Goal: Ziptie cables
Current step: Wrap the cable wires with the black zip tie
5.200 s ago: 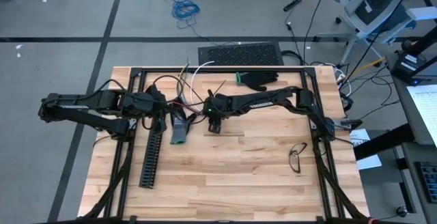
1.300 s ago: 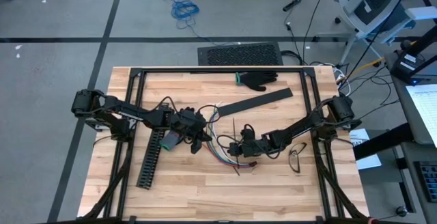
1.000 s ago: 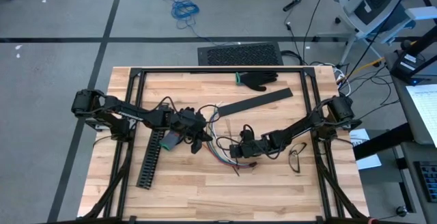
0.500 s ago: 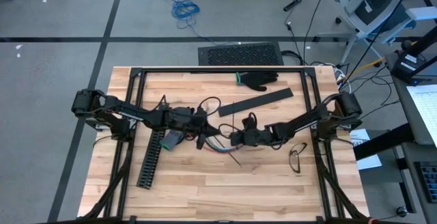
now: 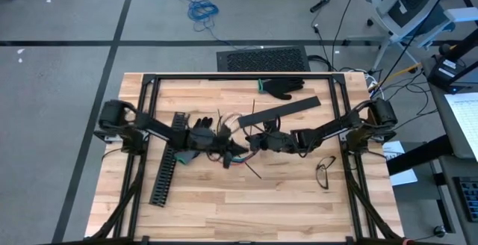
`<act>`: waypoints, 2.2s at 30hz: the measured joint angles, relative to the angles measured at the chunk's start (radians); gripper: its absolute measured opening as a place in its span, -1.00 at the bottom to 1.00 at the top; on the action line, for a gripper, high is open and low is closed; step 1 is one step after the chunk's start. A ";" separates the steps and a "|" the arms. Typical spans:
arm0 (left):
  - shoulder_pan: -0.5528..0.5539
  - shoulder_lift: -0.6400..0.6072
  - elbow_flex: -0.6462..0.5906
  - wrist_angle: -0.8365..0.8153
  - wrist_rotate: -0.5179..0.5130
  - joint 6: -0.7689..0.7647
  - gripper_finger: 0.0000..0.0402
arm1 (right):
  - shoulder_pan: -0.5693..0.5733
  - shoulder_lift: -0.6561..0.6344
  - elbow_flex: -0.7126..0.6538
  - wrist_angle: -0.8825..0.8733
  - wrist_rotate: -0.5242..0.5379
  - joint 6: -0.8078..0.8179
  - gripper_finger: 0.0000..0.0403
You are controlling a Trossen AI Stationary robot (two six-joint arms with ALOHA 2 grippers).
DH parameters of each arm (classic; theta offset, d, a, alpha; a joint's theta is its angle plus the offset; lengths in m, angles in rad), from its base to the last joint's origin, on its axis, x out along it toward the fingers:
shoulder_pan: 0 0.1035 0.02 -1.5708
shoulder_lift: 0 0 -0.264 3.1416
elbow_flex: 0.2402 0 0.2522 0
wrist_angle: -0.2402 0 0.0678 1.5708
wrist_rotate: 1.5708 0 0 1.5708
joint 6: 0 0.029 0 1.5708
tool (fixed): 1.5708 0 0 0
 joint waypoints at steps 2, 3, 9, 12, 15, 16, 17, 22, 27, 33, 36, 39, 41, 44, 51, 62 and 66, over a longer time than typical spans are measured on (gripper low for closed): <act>-0.027 0.062 0.000 0.058 0.001 -0.044 -1.00 | -0.010 0.000 0.000 0.012 -0.008 -0.009 -1.00; -0.038 0.084 -0.001 0.082 0.001 -0.057 -1.00 | -0.012 0.000 0.000 0.021 -0.011 -0.011 -1.00; -0.069 0.103 -0.003 0.094 -0.194 -0.064 -1.00 | -0.012 -0.001 0.001 0.036 -0.011 -0.016 -1.00; -0.075 0.103 -0.037 0.086 -0.340 -0.101 -1.00 | -0.011 -0.001 0.002 0.038 -0.011 -0.015 -1.00; -0.078 0.103 -0.085 0.088 -0.448 -0.175 -0.99 | -0.013 -0.001 0.002 0.051 -0.011 -0.016 -1.00; -0.077 0.103 -0.096 0.090 -0.463 -0.193 -0.99 | -0.015 -0.001 0.003 0.054 -0.012 -0.016 -1.00; -0.077 0.103 -0.102 0.098 -0.472 -0.204 -0.98 | -0.017 -0.002 0.003 0.058 -0.012 -0.016 -1.00; -0.078 0.111 -0.075 0.127 -0.500 -0.202 -0.96 | -0.018 -0.002 0.004 0.076 -0.017 -0.017 -1.00; -0.077 0.111 -0.051 0.130 -0.487 -0.198 -0.94 | -0.027 -0.002 0.004 0.077 -0.036 -0.017 -1.00; -0.112 0.111 -0.051 0.154 -0.386 -0.280 -0.63 | -0.065 -0.002 0.004 0.086 -0.067 -0.037 -1.00; -0.139 0.111 -0.050 0.195 -0.388 -0.252 -0.40 | -0.077 -0.003 0.004 0.117 -0.090 -0.051 -1.00; -0.142 0.111 -0.050 0.188 -0.462 -0.235 -0.20 | -0.077 -0.003 0.004 0.142 -0.100 -0.058 -1.00; -0.133 0.111 -0.050 0.191 -0.509 -0.232 -0.09 | -0.077 -0.003 0.004 0.154 -0.115 -0.059 -1.00; -0.114 0.111 -0.050 0.191 -0.532 -0.243 -0.01 | -0.073 -0.003 0.004 0.151 -0.117 -0.059 -1.00; -0.096 0.111 -0.042 0.191 -0.533 -0.255 0.01 | -0.074 -0.003 0.004 0.180 -0.117 -0.059 -1.00; -0.090 0.125 0.035 0.101 -0.499 -0.204 0.01 | -0.077 -0.003 0.004 0.191 -0.116 -0.059 -1.00; -0.083 0.125 0.035 0.069 -0.546 -0.194 0.01 | -0.076 -0.003 0.004 0.198 -0.116 -0.059 -1.00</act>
